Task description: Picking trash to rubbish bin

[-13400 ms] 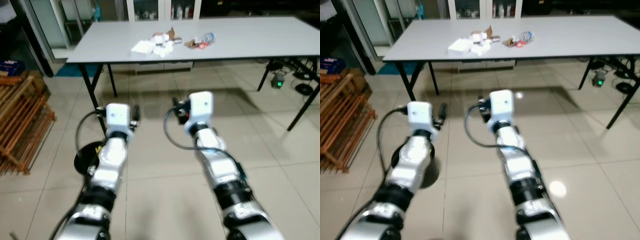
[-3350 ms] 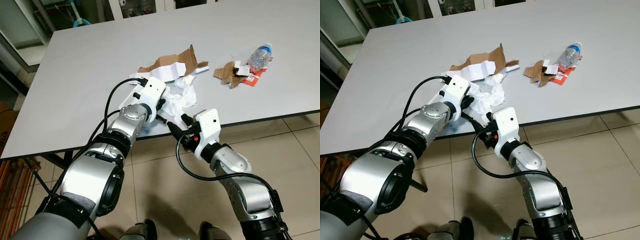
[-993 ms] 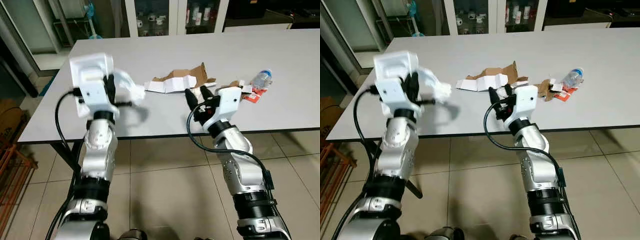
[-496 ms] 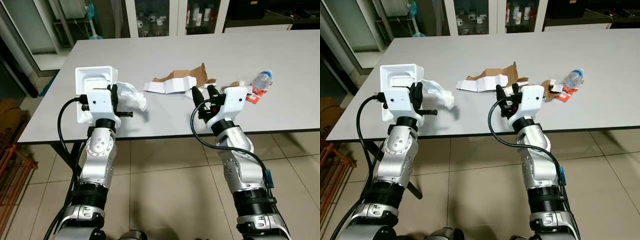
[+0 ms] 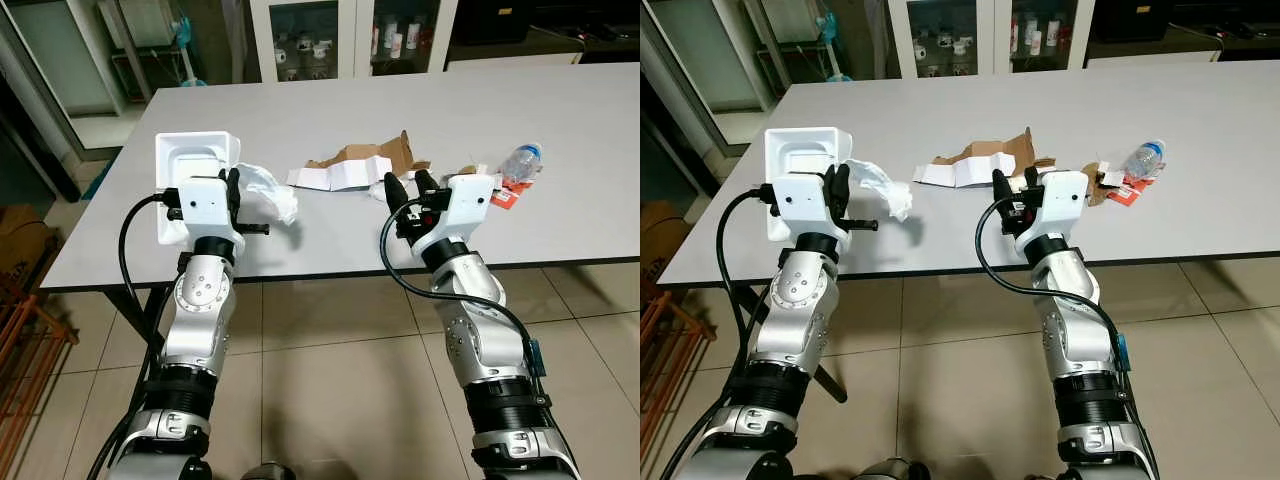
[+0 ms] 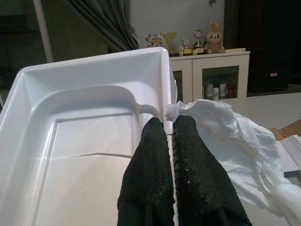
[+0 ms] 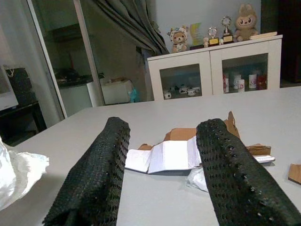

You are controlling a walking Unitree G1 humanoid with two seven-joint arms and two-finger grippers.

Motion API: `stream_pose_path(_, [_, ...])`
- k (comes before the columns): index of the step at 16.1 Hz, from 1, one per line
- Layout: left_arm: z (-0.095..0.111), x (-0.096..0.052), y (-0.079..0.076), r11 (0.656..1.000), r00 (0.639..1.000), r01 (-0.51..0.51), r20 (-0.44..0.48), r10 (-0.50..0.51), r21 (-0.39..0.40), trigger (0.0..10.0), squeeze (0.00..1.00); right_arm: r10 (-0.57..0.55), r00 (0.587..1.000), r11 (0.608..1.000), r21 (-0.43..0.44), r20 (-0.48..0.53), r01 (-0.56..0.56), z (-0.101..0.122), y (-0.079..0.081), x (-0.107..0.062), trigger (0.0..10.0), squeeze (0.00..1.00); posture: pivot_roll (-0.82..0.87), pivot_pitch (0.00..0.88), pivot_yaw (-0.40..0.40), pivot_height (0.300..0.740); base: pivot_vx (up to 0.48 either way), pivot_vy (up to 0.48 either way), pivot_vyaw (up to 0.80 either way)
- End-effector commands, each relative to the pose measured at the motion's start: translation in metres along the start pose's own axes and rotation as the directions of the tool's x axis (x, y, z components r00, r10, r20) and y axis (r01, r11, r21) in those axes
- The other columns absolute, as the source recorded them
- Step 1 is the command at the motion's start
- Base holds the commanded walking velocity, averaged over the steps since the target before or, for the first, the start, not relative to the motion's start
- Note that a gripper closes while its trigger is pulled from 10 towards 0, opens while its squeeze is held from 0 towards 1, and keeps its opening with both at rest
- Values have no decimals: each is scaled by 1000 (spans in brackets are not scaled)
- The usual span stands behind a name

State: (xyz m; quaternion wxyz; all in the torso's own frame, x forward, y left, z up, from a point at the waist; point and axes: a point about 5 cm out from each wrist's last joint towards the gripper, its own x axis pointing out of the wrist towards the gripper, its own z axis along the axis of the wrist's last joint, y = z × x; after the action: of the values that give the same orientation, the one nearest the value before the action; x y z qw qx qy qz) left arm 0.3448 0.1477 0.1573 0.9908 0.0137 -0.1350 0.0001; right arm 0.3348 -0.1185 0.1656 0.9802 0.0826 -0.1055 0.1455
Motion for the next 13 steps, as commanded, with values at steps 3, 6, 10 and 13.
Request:
stream_pose_path(3, [4,1,-1,1000,1000,14,15,-14,5,10000,0,6,1000,1000,-7,2,-6,0,2,1,10000,0,0,0,93,740,0,0,0])
stream_pose_path(6, [4,1,-2,1000,1000,16,11,-16,3,10000,0,7,1000,1000,-10,-7,-7,-2,3,1,10000,0,2,0,91,740,0,0,0])
stream_pose_path(10, [3,0,-2,1000,1000,13,7,-13,0,10000,0,7,1000,1000,-11,-11,-7,-1,2,1,10000,0,5,2,88,740,0,0,0])
stream_pose_path(13, [2,-1,-2,1000,1000,7,2,-7,-1,10000,0,4,1000,1000,-14,-14,-4,-1,1,2,10000,0,7,12,82,740,0,0,0])
